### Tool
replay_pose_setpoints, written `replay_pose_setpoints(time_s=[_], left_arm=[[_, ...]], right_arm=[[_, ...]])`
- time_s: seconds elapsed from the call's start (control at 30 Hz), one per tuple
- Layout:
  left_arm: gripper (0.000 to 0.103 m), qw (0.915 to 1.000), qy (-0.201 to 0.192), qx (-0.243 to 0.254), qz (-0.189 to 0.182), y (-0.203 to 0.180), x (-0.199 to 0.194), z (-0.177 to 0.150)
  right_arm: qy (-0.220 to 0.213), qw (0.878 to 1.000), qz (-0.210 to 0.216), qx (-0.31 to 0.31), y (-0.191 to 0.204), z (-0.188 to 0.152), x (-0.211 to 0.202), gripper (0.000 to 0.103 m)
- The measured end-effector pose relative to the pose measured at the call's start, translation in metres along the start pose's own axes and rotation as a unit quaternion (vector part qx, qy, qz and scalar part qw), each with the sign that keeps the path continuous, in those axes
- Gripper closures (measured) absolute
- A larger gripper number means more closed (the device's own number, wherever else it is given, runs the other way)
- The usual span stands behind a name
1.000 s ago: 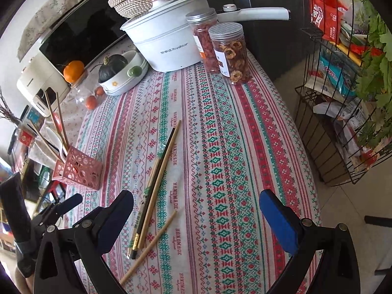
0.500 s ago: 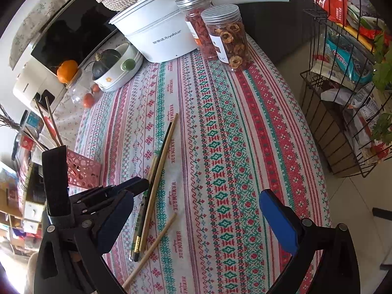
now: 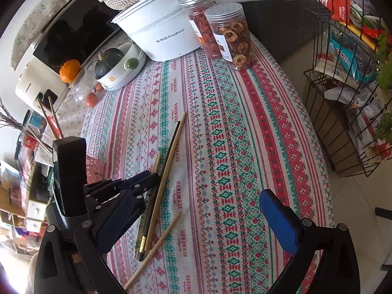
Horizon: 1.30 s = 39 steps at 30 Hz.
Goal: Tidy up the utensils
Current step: 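Grasp a pair of chopsticks with the left gripper while the right gripper grasps a wooden chopstick, then lift both grippers' chopsticks and carry them over the pink holder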
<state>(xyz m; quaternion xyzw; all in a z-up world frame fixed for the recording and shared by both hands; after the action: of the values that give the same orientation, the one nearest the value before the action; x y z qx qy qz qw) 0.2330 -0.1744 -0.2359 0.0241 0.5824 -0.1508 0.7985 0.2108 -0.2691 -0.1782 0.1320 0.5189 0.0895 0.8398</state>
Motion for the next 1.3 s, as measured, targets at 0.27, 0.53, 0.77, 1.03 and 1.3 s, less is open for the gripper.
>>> replay_pose_setpoints(time_s=[0.27,0.53,0.77,1.03,1.3], left_arm=[[0.097,0.9983,-0.052,0.005,-0.025,0.018,-0.058,-0.02],[0.097,0.993,-0.109,0.008,-0.046,0.057,-0.115,-0.049],[0.097,0.9909,-0.117,-0.005,-0.066,0.069,-0.122,-0.063],[0.097,0.9895,-0.116,-0.019,-0.085,0.078,-0.133,-0.077],[0.097,0.988,-0.122,-0.043,-0.085,0.097,-0.139,-0.087]], right_arm=[[0.011,1.0,0.002,0.003,0.003,-0.001,0.011,0.0],[0.05,0.998,0.013,-0.021,0.025,-0.023,0.032,0.004],[0.111,0.993,0.046,0.002,0.045,-0.068,0.061,0.043],[0.063,0.996,-0.05,-0.046,0.066,-0.069,0.069,0.074],[0.034,0.991,-0.081,-0.101,0.082,-0.065,0.079,0.088]])
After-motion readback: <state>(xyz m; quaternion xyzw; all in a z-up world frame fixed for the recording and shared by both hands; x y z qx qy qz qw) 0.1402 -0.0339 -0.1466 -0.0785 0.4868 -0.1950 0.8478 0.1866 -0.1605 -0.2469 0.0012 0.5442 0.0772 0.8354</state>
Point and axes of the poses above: each gripper's, at about its wrist camera, not at the fingertips, and x roughly the way its jaws point, y to its left, z to its top, the point moved 10 cm from there along x, roughly the way its jaws point, and after that the axes turned 8 degrees about -x, right-handed, at the moved point
